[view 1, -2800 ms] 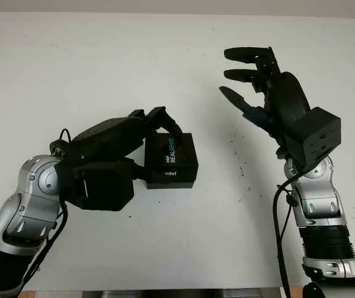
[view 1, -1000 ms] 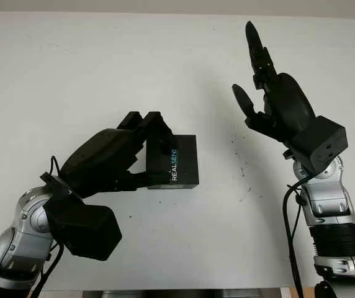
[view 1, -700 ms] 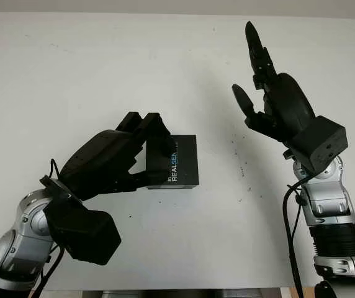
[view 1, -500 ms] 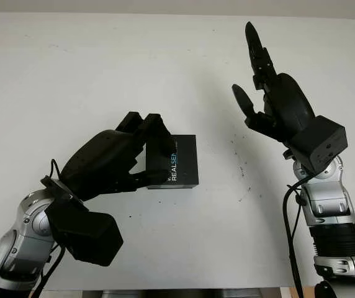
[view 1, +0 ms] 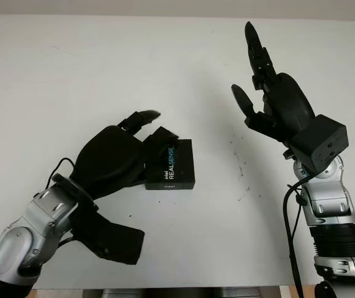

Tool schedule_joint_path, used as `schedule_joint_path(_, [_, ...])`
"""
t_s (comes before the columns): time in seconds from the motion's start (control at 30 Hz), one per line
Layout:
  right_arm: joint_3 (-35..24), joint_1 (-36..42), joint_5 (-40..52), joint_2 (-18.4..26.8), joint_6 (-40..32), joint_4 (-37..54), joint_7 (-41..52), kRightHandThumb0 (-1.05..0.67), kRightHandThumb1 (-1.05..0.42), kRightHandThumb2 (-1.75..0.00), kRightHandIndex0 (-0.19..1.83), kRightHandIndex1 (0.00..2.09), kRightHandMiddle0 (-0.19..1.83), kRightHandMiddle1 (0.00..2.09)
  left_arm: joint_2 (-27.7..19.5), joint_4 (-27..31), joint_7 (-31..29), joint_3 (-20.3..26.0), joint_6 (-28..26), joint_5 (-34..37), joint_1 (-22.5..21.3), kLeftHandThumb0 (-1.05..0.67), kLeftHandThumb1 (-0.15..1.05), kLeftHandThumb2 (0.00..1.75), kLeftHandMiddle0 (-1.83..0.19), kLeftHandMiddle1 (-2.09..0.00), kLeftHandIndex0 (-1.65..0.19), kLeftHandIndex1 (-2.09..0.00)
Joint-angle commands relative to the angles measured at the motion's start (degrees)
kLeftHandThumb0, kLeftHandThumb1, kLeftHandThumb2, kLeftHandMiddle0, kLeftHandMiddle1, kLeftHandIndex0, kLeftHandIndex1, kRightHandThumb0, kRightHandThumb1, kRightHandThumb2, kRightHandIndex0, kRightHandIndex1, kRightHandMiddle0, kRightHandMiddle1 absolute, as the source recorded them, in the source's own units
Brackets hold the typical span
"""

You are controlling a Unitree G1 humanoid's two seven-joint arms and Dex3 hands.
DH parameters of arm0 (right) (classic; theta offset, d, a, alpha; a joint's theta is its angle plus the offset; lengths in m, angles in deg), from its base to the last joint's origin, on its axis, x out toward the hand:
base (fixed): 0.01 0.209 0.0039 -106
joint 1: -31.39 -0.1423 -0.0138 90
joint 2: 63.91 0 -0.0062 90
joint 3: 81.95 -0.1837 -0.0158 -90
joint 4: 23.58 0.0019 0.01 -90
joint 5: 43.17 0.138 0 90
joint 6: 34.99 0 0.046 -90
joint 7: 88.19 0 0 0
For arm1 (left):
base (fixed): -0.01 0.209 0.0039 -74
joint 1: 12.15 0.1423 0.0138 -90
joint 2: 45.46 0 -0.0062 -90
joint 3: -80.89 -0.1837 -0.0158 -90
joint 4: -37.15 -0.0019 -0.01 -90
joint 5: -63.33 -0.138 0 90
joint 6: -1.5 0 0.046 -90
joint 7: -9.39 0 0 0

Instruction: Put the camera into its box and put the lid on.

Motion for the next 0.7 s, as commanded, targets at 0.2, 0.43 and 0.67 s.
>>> schedule_joint_path(0.2, [0.07, 0.0, -1.06, 0.57, 1.07, 1.02, -0.74, -0.77, -1.05, -0.58, -0.19, 0.0, -0.19, 0.0, 0.78, 0.7, -5.96, -4.49, -1.95, -7.11, -0.19, -0.66, 1.05, 0.57, 0.19, 0.0, -0.02, -0.06])
schedule_joint_path(0.43, [-0.87, 0.38, 2.19, -2.03, -2.46, 2.3, -1.32, -0.77, -1.05, -0.58, -0.19, 0.0, -0.19, 0.0, 8.43, -1.74, 1.78, 0.95, -1.27, 15.83, 1.91, -0.63, 1.05, 0.55, 0.19, 0.0, 0.16, -0.01])
schedule_joint_path(0.67, [-1.44, 1.54, 7.93, -6.92, -7.92, 4.92, -3.28, -0.81, -1.05, -0.61, -0.19, 0.0, -0.19, 0.0, 21.17, -8.16, 4.85, 16.89, -4.9, 56.79, -4.06, -0.73, 1.05, 0.58, 0.19, 0.0, 0.19, 0.0])
